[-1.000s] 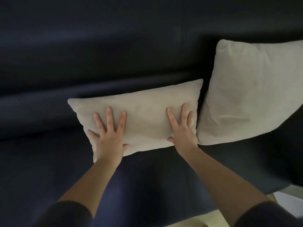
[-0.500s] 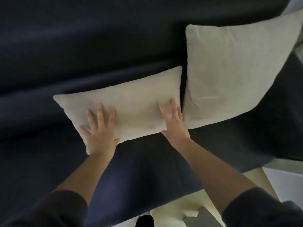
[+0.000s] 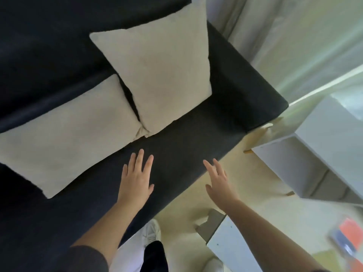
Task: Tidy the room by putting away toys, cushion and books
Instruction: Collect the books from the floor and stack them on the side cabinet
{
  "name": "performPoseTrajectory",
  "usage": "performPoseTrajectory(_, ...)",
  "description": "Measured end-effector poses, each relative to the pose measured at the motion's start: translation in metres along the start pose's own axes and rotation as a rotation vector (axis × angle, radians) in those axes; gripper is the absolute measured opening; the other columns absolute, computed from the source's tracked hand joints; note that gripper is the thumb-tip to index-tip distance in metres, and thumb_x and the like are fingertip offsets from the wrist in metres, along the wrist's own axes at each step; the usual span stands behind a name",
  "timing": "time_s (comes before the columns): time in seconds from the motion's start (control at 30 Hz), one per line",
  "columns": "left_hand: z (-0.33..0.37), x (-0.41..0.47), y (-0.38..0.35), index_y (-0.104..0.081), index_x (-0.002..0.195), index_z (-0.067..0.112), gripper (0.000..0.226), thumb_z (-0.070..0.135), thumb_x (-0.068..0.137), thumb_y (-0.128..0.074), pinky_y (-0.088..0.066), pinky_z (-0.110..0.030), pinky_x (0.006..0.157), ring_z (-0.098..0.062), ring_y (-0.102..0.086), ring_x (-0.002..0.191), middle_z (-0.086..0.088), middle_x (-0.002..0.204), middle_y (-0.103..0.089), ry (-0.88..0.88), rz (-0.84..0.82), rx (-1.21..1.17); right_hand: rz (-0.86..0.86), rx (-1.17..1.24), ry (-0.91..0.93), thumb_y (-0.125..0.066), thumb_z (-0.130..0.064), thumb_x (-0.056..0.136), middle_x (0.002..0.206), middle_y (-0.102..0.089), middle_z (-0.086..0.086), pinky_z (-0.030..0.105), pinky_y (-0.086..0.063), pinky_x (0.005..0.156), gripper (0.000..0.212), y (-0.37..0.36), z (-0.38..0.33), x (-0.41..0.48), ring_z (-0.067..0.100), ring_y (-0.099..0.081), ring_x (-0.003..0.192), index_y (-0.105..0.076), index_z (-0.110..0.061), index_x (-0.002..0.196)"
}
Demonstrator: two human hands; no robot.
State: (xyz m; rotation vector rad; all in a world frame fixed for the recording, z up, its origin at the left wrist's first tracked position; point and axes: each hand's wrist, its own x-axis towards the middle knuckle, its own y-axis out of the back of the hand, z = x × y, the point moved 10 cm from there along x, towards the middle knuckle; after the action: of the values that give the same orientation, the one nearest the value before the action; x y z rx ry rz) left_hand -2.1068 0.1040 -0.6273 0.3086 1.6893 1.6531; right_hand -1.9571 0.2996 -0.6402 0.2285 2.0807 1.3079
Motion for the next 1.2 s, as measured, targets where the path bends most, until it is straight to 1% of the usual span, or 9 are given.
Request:
performPoseTrajectory(0.13,0.1,-0.011,-0.015,-0.009,0.152,0.022,0.083,0.04,0.089,-0.06,-0.024,-0.043,0.116,-0.028,-0.005,0.148,-0.009,0.16,0.0,-0.146,-0.103,0.007,0.011,0.073,-0.151,-0.053,-0.014,0.096,0.162,-0.005,-0.002,0.034,-0.046,0.102,0.073,0.008,0.093,-0.057,0.026,-0.022,0.146,-0.011,-0.035,0.153)
performPoseTrajectory(0.3,0.22,-0.036,-0.034,-0.015,0.15,0.021,0.079,0.04,0.089,-0.061,-0.033,-0.036,0.109,-0.023,-0.022,0.143,-0.005,0.158,-0.014,-0.282,-0.211,-0.016,0.023,0.112,-0.3,-0.056,-0.018,0.094,0.161,-0.01,-0.002,0.034,-0.047,0.096,0.075,0.011,0.192,-0.139,0.023,-0.031,0.141,-0.012,-0.035,0.153)
performPoseTrajectory(0.4,0.3,-0.061,-0.045,-0.015,0.15,0.022,0.079,0.038,0.089,-0.062,-0.036,-0.038,0.108,-0.024,-0.028,0.14,-0.004,0.157,-0.015,-0.351,-0.261,-0.047,0.018,0.157,-0.386,-0.055,-0.018,0.094,0.161,-0.011,-0.002,0.033,-0.044,0.097,0.073,0.006,0.249,-0.199,0.024,-0.032,0.14,-0.013,-0.033,0.153)
performPoseTrajectory(0.63,0.436,-0.132,-0.077,-0.02,0.149,0.022,0.072,0.03,0.089,-0.058,-0.041,-0.039,0.101,-0.022,-0.038,0.132,0.003,0.154,-0.019,-0.482,-0.405,-0.075,0.041,0.224,-0.602,-0.054,-0.02,0.094,0.157,-0.019,-0.002,0.034,-0.047,0.089,0.071,-0.006,0.361,-0.335,0.024,-0.042,0.132,-0.016,-0.031,0.152)
performPoseTrajectory(0.77,0.486,-0.175,-0.083,-0.021,0.148,0.023,0.07,0.034,0.089,-0.058,-0.043,-0.037,0.096,-0.023,-0.043,0.128,0.004,0.152,-0.022,-0.595,-0.47,-0.009,0.11,0.346,-0.753,-0.054,-0.019,0.093,0.155,-0.023,-0.003,0.034,-0.047,0.092,0.068,-0.013,0.396,-0.406,0.02,-0.039,0.135,-0.02,-0.029,0.151)
performPoseTrajectory(0.87,0.514,-0.207,-0.089,-0.024,0.147,0.023,0.067,0.034,0.089,-0.057,-0.045,-0.036,0.093,-0.022,-0.045,0.125,0.004,0.15,-0.025,-0.68,-0.505,0.04,0.188,0.459,-0.867,-0.053,-0.016,0.093,0.154,-0.025,-0.004,0.032,-0.046,0.089,0.067,-0.024,0.404,-0.46,0.018,-0.04,0.134,-0.022,-0.028,0.151)
performPoseTrajectory(0.97,0.534,-0.24,-0.098,-0.026,0.146,0.024,0.065,0.035,0.089,-0.057,-0.048,-0.034,0.086,-0.02,-0.049,0.121,0.005,0.149,-0.027,-0.773,-0.545,0.094,0.249,0.557,-0.985,-0.053,-0.014,0.093,0.151,-0.028,-0.005,0.03,-0.047,0.083,0.067,-0.043,0.397,-0.511,0.017,-0.045,0.128,-0.023,-0.028,0.151)
performPoseTrajectory(1.1,0.554,-0.281,-0.114,-0.027,0.145,0.024,0.062,0.034,0.091,-0.055,-0.045,-0.028,0.078,-0.017,-0.049,0.12,0.006,0.146,-0.031,-0.872,-0.574,0.169,0.248,0.636,-1.101,-0.052,-0.015,0.093,0.15,-0.03,-0.004,0.029,-0.05,0.082,0.067,-0.081,0.387,-0.566,0.017,-0.05,0.121,-0.022,-0.028,0.151)
performPoseTrajectory(1.2,0.574,-0.305,-0.135,-0.029,0.144,0.024,0.06,0.034,0.09,-0.054,-0.046,-0.03,0.082,-0.017,-0.047,0.121,0.006,0.146,-0.032,-0.917,-0.597,0.22,0.258,0.709,-1.2,-0.052,-0.014,0.094,0.151,-0.029,-0.005,0.029,-0.05,0.075,0.066,-0.107,0.397,-0.605,0.019,-0.055,0.112,-0.021,-0.029,0.15)
